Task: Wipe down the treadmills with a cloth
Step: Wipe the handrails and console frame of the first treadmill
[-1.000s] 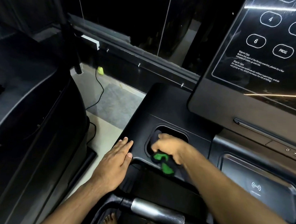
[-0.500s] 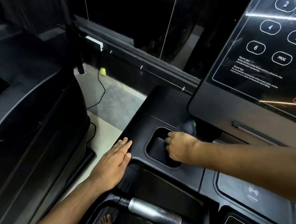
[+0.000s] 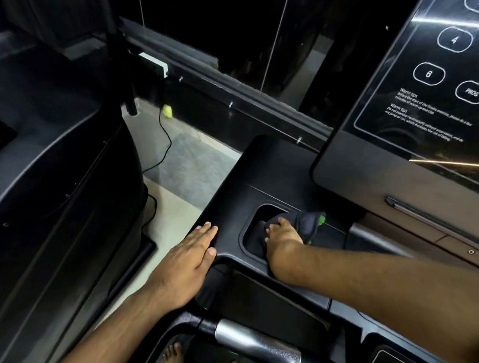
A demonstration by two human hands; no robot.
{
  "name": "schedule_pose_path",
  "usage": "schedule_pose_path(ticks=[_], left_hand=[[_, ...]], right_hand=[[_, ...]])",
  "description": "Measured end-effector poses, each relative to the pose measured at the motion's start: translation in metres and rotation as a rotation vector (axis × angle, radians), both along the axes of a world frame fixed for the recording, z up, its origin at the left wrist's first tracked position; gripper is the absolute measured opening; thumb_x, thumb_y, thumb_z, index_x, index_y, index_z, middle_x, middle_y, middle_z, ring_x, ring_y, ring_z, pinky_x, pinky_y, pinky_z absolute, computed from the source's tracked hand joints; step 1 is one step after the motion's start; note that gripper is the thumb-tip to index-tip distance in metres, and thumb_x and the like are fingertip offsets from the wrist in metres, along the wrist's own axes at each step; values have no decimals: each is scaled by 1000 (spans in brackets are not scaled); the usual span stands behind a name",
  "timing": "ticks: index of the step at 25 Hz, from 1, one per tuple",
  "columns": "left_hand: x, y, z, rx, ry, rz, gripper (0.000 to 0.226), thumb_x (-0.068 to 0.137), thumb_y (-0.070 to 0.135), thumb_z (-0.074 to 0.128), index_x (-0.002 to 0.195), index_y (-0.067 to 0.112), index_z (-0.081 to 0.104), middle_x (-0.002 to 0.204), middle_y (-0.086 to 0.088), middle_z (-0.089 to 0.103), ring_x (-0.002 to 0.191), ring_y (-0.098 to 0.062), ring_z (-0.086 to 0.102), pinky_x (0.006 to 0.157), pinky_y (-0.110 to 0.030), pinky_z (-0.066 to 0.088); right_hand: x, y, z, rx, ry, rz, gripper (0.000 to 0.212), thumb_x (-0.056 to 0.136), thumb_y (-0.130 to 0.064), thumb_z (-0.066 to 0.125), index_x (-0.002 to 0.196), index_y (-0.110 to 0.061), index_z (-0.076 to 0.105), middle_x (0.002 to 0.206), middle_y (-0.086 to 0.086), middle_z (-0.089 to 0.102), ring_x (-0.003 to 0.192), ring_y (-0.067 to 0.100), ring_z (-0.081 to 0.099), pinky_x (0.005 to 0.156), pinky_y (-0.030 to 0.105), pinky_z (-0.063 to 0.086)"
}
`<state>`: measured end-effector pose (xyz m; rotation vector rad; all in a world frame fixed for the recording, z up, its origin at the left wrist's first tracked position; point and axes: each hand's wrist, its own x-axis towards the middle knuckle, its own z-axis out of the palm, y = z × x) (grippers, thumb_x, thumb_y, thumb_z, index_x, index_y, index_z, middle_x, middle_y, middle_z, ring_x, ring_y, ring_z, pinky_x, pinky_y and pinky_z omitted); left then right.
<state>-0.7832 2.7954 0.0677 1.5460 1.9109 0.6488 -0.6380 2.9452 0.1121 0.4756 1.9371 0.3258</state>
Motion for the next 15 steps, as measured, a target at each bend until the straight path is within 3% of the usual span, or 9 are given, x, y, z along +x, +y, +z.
schedule_pose_path(ticks=[3,5,7,8,10,12,15], left_hand=[[-3,-5,-4,-16,34,-18,51,105,32,31,154,25,20,161,11,11,147,0,5,117,-18,4],[-1,-8,-4,-17,78,-28,52,105,33,31,154,25,19,162,11,9,147,-1,4,117,-19,5],[1,-12,-3,-13,92,-23,51,105,33,31,154,23,20,162,10,10,148,-2,5,116,-19,5],[1,-14,-3,-10,85,-22,51,105,32,31,154,23,21,162,10,11,148,-2,6,116,-19,6],[-4,-17,-3,-7,43,-16,50,104,29,34,153,23,24,161,9,15,147,-1,10,116,-17,7],[-9,-24,-4,-10,-23,18,49,104,25,37,152,22,29,160,8,22,146,-1,16,116,-16,10],[-10,-40,-2,-24,-67,88,47,103,21,39,150,19,34,158,5,29,145,-3,22,116,-17,13]], right_hand=[[-16,-23,40,-70,107,-196,43,103,-15,50,145,-5,48,151,10,47,140,29,45,99,41,44],[-24,-29,63,-98,109,-295,39,95,-3,55,134,0,57,134,14,62,122,30,61,77,34,48],[-23,-26,78,-148,226,-458,28,89,2,53,113,2,66,112,15,70,96,29,68,66,30,50],[-16,-23,82,-180,348,-537,24,87,3,50,105,2,66,106,14,70,88,28,67,67,29,52],[-1,-31,86,-198,624,-571,39,88,-2,45,120,-9,65,122,12,67,103,30,65,87,37,54],[14,-57,72,-69,804,-317,54,91,-9,45,140,-32,54,143,0,55,129,28,54,102,51,45],[37,-88,38,-122,675,125,56,102,-13,45,152,-34,35,166,-7,18,154,22,14,113,74,13]])
